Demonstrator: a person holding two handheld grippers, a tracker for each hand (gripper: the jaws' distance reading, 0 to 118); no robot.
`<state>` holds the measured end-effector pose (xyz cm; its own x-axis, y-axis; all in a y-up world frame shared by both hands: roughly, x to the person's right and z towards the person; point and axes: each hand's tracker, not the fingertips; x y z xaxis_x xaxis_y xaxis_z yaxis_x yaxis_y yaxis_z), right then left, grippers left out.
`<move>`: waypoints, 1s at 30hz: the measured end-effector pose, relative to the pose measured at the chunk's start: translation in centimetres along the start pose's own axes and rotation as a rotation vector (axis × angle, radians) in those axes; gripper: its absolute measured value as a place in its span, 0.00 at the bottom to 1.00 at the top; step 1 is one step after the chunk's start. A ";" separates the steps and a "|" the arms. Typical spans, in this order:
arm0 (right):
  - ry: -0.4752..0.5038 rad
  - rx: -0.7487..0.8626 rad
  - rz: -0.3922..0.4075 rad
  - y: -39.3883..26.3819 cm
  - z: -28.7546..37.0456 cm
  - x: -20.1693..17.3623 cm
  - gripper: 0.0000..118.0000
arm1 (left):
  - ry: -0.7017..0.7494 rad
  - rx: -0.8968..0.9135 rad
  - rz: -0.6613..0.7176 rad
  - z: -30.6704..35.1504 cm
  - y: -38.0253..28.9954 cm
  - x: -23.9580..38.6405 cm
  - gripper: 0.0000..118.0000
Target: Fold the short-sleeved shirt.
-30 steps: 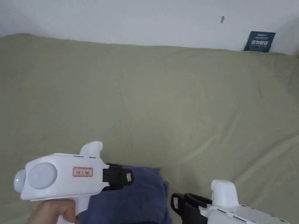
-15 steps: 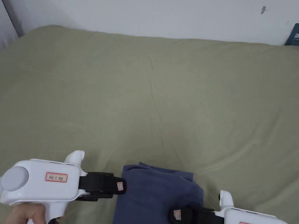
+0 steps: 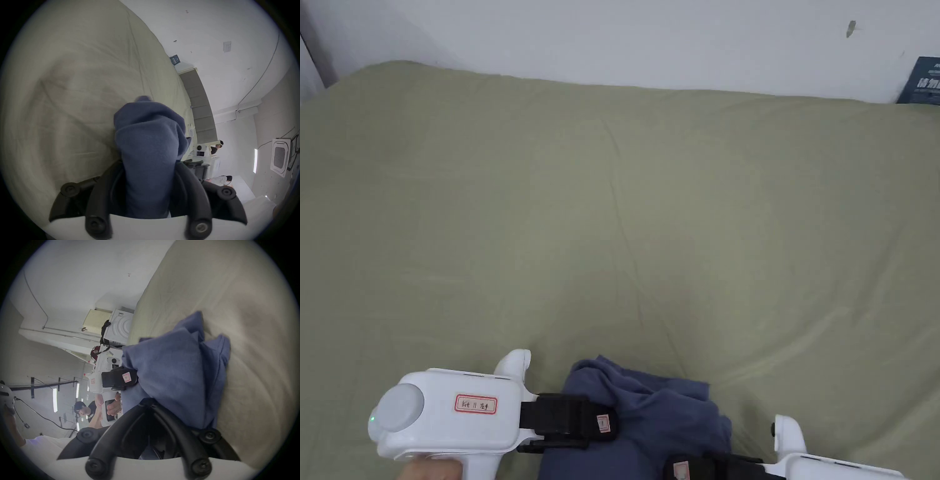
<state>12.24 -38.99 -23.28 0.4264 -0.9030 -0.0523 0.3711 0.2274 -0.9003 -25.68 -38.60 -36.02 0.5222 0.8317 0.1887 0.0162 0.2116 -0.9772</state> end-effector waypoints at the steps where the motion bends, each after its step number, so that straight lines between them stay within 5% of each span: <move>1: -0.019 0.004 0.021 0.2 0.4 -0.5 0.02 | -0.006 -0.003 0.001 0.5 0.1 -0.1 0.31; 6: -0.060 0.043 0.110 1.2 2.1 -2.8 0.02 | 0.078 0.050 -0.014 6.6 2.2 -1.0 0.31; 15: -0.131 0.114 0.162 4.2 4.3 -4.0 0.02 | 0.417 0.184 0.124 27.5 9.7 -9.1 0.31; 21: -0.167 0.145 0.164 5.1 4.9 -3.6 0.02 | 0.452 0.148 0.110 29.6 12.6 -10.2 0.31; 25: -0.176 0.148 0.169 5.7 5.5 -3.3 0.02 | 0.536 0.161 0.060 29.9 12.9 -8.3 0.99; 30: -0.158 0.164 0.184 5.8 6.3 -4.0 0.02 | 0.641 0.286 -0.004 32.3 11.9 -5.6 0.99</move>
<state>17.89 -31.74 -25.62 0.6178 -0.7757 -0.1289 0.3982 0.4499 -0.7994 -55.94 -24.19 -45.63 0.9237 0.3828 0.0122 -0.1599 0.4144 -0.8959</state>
